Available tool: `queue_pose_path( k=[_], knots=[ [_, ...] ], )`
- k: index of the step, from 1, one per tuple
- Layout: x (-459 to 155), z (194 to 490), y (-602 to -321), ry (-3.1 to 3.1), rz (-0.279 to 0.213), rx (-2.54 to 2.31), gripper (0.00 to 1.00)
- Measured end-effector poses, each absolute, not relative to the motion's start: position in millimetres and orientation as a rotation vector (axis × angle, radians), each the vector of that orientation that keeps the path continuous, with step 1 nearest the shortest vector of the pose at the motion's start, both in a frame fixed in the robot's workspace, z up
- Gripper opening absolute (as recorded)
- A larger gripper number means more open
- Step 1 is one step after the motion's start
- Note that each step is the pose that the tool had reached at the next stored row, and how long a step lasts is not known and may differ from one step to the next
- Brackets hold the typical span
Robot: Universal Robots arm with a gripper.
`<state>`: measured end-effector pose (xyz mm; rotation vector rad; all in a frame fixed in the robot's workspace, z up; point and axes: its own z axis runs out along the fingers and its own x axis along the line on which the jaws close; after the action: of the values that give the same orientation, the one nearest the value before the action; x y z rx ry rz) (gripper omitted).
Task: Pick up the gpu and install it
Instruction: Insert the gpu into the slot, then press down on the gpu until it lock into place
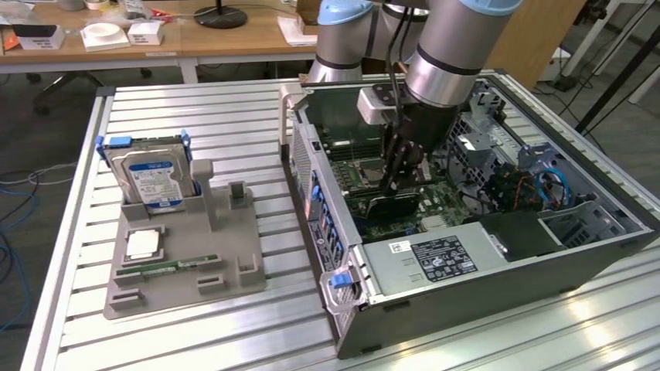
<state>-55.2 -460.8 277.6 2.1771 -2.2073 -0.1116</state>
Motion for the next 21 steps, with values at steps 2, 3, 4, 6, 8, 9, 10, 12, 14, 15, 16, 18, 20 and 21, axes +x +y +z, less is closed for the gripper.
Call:
queue_pose_path(
  k=[2,3,4,6,8,9,10,12,14,15,16,18,20,21],
  knots=[
    [-55.2,277.7,-460.7,-2.207,-0.112,2.177,0.2],
    [-55.2,277.7,-460.7,-2.207,-0.112,2.177,0.14],
    [-55.2,277.7,-460.7,-2.207,-0.112,2.177,0.11],
    [-55.2,277.7,-460.6,-2.207,-0.112,2.177,0.11],
    [-55.2,277.6,-460.5,-2.207,-0.112,2.177,0.11],
    [-55.2,277.6,-460.5,-2.207,-0.112,2.177,0.11],
    [-55.2,277.6,-460.4,-2.207,-0.112,2.177,0.11],
    [-55.2,277.6,-460.3,-2.207,-0.112,2.177,0.11],
    [-55.2,277.6,-460.2,-2.207,-0.112,2.177,0.11],
    [-55.3,277.7,-460.2,-2.207,-0.112,2.177,0.11],
    [-55.3,277.7,-460.3,-2.207,-0.112,2.177,0.11],
    [-55.3,277.7,-460.3,-2.207,-0.112,2.177,0.11],
    [-55.3,277.6,-460.2,-2.207,-0.112,2.177,0.11],
    [-55.3,277.4,-460.0,-2.208,-0.111,2.178,0.11]
  ],
)
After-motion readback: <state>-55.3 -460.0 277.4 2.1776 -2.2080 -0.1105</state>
